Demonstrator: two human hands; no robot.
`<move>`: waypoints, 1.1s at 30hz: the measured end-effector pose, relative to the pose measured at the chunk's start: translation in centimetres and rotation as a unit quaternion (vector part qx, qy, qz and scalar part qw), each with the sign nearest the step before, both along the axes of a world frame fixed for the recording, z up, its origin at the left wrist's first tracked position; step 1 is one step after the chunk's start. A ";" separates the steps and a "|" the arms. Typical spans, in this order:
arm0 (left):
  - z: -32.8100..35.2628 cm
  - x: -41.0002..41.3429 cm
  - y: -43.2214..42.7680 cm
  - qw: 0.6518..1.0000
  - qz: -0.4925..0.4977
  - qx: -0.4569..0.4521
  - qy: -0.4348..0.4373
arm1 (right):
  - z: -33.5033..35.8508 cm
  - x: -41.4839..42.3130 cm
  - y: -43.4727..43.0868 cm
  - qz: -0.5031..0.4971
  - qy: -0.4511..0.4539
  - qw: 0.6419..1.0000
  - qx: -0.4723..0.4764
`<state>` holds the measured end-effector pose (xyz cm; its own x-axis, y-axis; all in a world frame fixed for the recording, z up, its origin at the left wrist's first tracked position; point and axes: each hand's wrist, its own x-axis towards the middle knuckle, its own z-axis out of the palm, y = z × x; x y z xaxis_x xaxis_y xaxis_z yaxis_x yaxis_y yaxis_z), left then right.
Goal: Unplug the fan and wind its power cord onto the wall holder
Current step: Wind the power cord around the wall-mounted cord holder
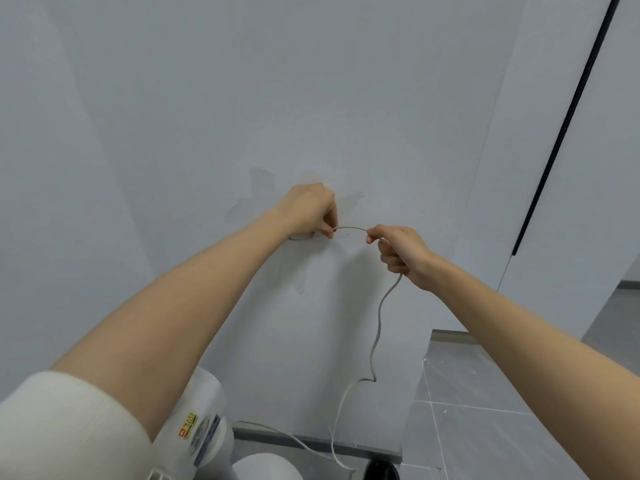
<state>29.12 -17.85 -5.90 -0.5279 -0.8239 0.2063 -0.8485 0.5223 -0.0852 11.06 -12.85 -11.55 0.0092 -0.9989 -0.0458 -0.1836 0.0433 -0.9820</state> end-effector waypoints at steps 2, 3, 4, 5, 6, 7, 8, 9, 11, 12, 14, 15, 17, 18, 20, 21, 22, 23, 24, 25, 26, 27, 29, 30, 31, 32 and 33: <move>-0.9 0.1 -0.1 0.999 -0.006 -0.050 0.014 | -0.1 -0.1 0.0 0.007 0.001 1.000 -0.001; -1.4 0.1 -0.1 0.997 -0.012 -0.074 0.012 | -0.1 -0.2 0.1 0.008 0.005 1.000 -0.003; -1.8 0.2 -0.2 0.995 -0.015 -0.098 0.002 | -0.1 -0.2 0.1 0.010 0.010 1.000 -0.007; -2.1 0.4 -0.2 0.993 -0.019 -0.119 -0.011 | -0.1 -0.2 0.1 0.013 0.014 1.000 -0.012; -2.3 0.6 -0.3 0.990 -0.024 -0.138 -0.020 | 0.0 -0.2 0.0 0.014 0.017 1.000 -0.017; -2.4 0.9 -0.5 0.988 -0.028 -0.154 -0.018 | 0.0 -0.2 0.0 0.013 0.020 0.999 -0.022; -2.3 1.2 -0.6 0.985 -0.033 -0.168 -0.007 | 0.1 -0.2 -0.1 0.011 0.021 0.999 -0.028; -2.3 1.5 -0.7 0.983 -0.037 -0.178 0.005 | 0.2 -0.1 -0.2 0.007 0.017 0.999 -0.034; -2.0 1.9 -0.6 0.980 -0.039 -0.193 0.027 | 0.5 0.3 -0.3 -0.002 0.006 0.999 -0.046; -1.8 2.2 -0.6 0.979 -0.035 -0.197 0.040 | 0.7 0.6 -0.3 -0.008 -0.001 0.999 -0.050; -1.3 2.9 -0.6 0.977 -0.017 -0.196 0.076 | 0.9 1.2 -0.3 -0.014 -0.011 0.998 -0.057; -1.0 3.3 -0.6 0.976 -0.005 -0.196 0.094 | 1.0 1.5 -0.2 -0.014 -0.014 0.998 -0.060; -0.4 4.3 -0.5 0.973 0.015 -0.199 0.118 | 1.1 2.0 -0.1 -0.010 -0.012 0.998 -0.066; -0.2 4.7 -0.4 0.971 0.024 -0.202 0.123 | 1.1 2.2 -0.1 -0.007 -0.008 0.998 -0.068; 0.1 5.6 -0.4 0.970 0.041 -0.200 0.134 | 1.1 2.8 0.1 0.000 0.001 0.997 -0.077; 0.1 6.1 -0.4 0.969 0.049 -0.196 0.142 | 1.0 3.1 0.1 0.007 0.005 0.997 -0.083; 0.1 6.6 -0.4 0.968 0.055 -0.190 0.151 | 0.9 3.4 0.2 0.015 0.010 0.996 -0.090; 0.1 7.1 -0.4 0.968 0.060 -0.185 0.161 | 0.8 3.7 0.2 0.025 0.017 0.995 -0.097; 0.0 7.6 -0.3 0.967 0.066 -0.178 0.173 | 0.7 4.1 0.1 0.036 0.026 0.994 -0.103; -0.1 8.0 -0.4 0.965 0.071 -0.164 0.191 | 0.6 4.4 0.1 0.046 0.035 0.992 -0.109; -0.3 8.3 -0.4 0.963 0.075 -0.144 0.216 | 0.4 4.7 0.1 0.055 0.044 0.991 -0.114; -0.5 8.7 -0.5 0.960 0.077 -0.120 0.242 | 0.3 5.0 0.0 0.062 0.053 0.989 -0.122; -0.9 9.4 -0.9 0.948 0.072 -0.072 0.300 | 0.1 5.7 0.0 0.066 0.079 0.983 -0.150; -1.2 9.8 -1.0 0.939 0.066 -0.048 0.333 | 0.0 6.0 0.1 0.067 0.090 0.979 -0.168; -1.3 10.3 -1.1 0.929 0.058 -0.024 0.365 | 0.0 6.4 0.2 0.071 0.099 0.975 -0.185; -1.5 10.8 -1.1 0.920 0.049 -0.001 0.389 | -0.1 6.7 0.3 0.079 0.107 0.972 -0.196; -1.8 11.2 -1.1 0.914 0.041 0.015 0.404 | -0.2 7.0 0.3 0.086 0.115 0.968 -0.205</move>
